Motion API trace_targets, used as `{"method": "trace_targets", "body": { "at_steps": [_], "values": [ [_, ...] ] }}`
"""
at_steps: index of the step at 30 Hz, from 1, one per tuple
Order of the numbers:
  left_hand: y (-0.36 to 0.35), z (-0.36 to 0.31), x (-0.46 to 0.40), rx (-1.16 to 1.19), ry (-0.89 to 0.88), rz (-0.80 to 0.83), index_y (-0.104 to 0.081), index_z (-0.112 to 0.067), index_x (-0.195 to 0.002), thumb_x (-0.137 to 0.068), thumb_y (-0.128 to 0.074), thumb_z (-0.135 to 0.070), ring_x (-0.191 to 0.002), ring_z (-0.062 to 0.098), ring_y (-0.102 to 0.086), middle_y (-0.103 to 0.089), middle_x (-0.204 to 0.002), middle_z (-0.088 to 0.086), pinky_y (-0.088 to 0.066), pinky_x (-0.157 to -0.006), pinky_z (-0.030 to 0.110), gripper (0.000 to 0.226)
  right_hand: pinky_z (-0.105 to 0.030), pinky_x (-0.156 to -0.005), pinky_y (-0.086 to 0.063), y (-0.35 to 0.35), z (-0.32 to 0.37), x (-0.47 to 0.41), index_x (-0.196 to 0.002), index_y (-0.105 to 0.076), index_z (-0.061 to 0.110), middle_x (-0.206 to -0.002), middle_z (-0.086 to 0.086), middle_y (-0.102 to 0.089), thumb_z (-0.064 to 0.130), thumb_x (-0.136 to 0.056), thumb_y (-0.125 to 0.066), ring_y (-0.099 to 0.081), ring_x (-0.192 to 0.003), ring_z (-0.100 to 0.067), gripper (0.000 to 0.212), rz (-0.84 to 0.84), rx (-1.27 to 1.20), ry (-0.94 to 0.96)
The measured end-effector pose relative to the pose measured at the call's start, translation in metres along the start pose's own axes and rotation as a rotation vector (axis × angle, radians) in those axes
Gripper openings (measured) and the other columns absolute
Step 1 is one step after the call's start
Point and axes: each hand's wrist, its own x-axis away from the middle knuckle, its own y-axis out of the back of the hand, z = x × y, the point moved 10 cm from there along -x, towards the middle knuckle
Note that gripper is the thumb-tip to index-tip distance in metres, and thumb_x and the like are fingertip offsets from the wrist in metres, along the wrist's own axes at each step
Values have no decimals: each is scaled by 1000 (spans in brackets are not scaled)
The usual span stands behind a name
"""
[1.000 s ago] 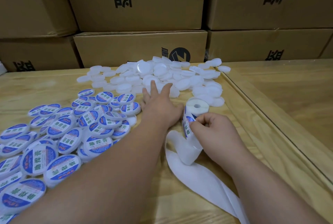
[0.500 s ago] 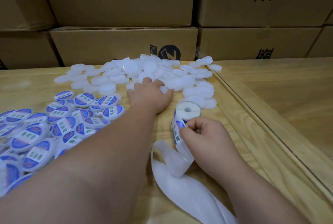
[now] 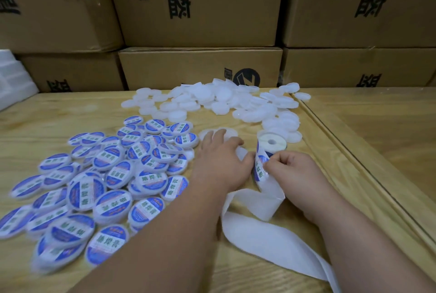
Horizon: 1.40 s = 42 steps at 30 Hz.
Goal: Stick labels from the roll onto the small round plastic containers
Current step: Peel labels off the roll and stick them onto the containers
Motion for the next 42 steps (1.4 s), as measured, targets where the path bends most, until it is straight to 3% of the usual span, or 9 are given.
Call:
{"method": "trace_targets", "body": {
  "at_steps": [6,10,16,20,23,30,36,40,42],
  "values": [
    [16,-9,51,-52,-43,-43,-57,-45,-126,-77,-38,-74,-135,16,-17,-28,-155,-10,-13,-101,40,60,-28,-54,-37,1,0,7,-64,-60,20,-55,10,-51,26,-80,-59,-44,-49,-8,17,14,27,14],
    [19,-6,78,13,-22,-2,-55,-49,-125,-65,-39,-89,-140,12,-13,-24,-156,-13,-7,-106,36,74,-30,-57,-40,1,0,6,-68,-61,17,-57,8,-55,23,-82,-60,-47,-52,-9,15,17,43,15],
    [18,-8,77,119,-54,133,-54,-51,-126,-66,-51,-85,-144,8,-18,-26,-152,-17,-21,-117,39,69,-33,-62,-41,-4,6,10,-74,-65,13,-66,0,-60,29,-76,-61,-51,-60,-13,16,80,22,18],
    [23,-1,76,261,-26,136,-52,-53,-123,-54,-59,-84,-117,0,-22,-21,-119,-23,-28,-101,27,76,-33,-63,-38,-7,8,14,-77,-63,9,-68,-3,-58,32,-70,-60,-49,-63,-16,24,150,24,20],
    [17,-5,74,160,-43,204,-50,-50,-130,-60,-54,-84,-119,9,-29,-32,-117,-19,-33,-103,33,78,-31,-62,-39,-7,7,15,-74,-64,10,-68,-3,-61,29,-70,-61,-52,-62,-15,19,146,-23,17],
    [24,-5,73,254,-45,162,-50,-51,-126,-74,-68,-66,-124,11,-46,-48,-121,-17,-38,-107,37,58,-33,-64,-39,-10,7,15,-71,-67,14,-70,-8,-64,28,-73,-62,-54,-64,-18,14,145,-72,32],
    [51,5,71,700,41,-96,-49,-58,-117,-72,-83,-32,-105,-21,-43,-44,-118,-21,-33,-78,-4,62,-26,-58,-44,-10,7,14,-74,-70,15,-72,-6,-70,12,-89,-62,-58,-62,-14,17,152,-84,48],
    [52,8,68,845,116,-103,-39,-73,-108,-74,-86,-28,-105,-8,-53,-47,-116,-25,-42,-77,6,73,-23,-56,-42,-9,6,14,-76,-69,13,-71,-5,-67,20,-84,-63,-55,-61,-14,12,141,-71,47],
    [51,6,67,867,97,-100,-47,-65,-110,-81,-80,-22,-98,-4,-58,-55,-113,-22,-43,-75,10,62,-21,-53,-42,-10,6,13,-74,-69,14,-70,-5,-67,14,-88,-63,-55,-59,-13,15,141,-76,50]
  ]
}}
